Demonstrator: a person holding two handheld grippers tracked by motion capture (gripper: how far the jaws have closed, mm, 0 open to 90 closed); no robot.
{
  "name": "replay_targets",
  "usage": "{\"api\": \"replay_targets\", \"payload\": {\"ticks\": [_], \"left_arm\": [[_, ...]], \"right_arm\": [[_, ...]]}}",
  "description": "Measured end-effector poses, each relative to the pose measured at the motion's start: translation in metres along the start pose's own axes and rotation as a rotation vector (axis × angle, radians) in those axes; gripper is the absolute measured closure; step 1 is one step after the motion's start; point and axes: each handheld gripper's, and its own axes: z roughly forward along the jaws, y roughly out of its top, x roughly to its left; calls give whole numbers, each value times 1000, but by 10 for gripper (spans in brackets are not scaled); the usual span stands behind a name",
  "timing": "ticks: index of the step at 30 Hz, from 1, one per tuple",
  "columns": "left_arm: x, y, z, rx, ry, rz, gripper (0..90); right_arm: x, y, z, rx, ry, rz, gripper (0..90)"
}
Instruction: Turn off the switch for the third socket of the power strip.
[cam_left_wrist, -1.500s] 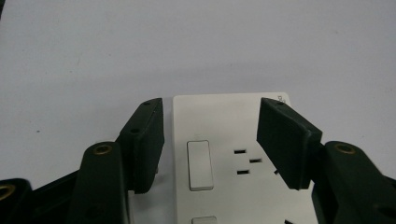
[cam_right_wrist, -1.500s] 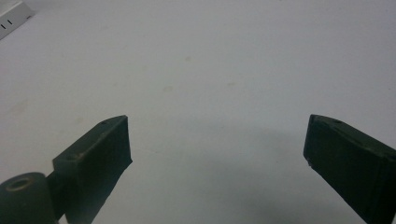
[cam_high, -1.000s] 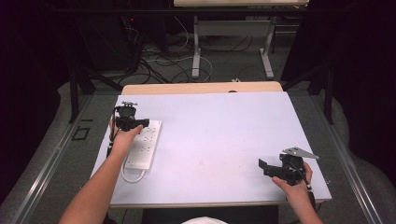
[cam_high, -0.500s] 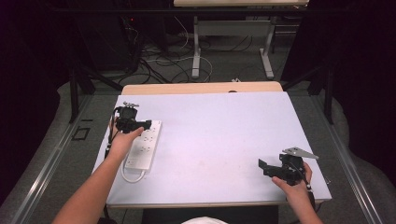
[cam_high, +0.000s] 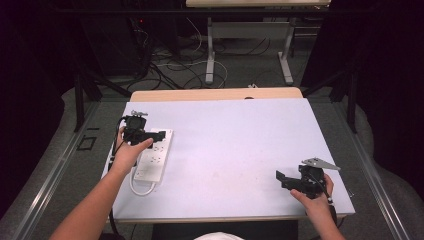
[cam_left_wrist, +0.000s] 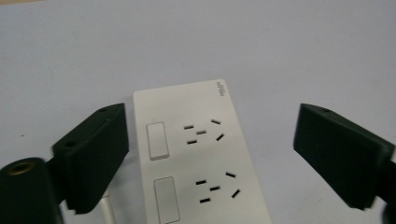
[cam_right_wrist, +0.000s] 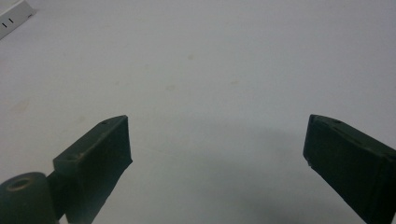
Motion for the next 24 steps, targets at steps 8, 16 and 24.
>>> {"api": "replay_targets", "payload": {"ticks": [8,16,24], "left_arm": [[-12,-4,-9,-10,-59,60,2],[-18,-8,-18,-37,-90,96,2],[-19,-12,-27,-62,-109,77,2]], "right_arm": [[0,0,0,-3,-2,4,71],[0,0,0,-2,-1,2,72],[0,0,0,-4,-1,5,72]]}}
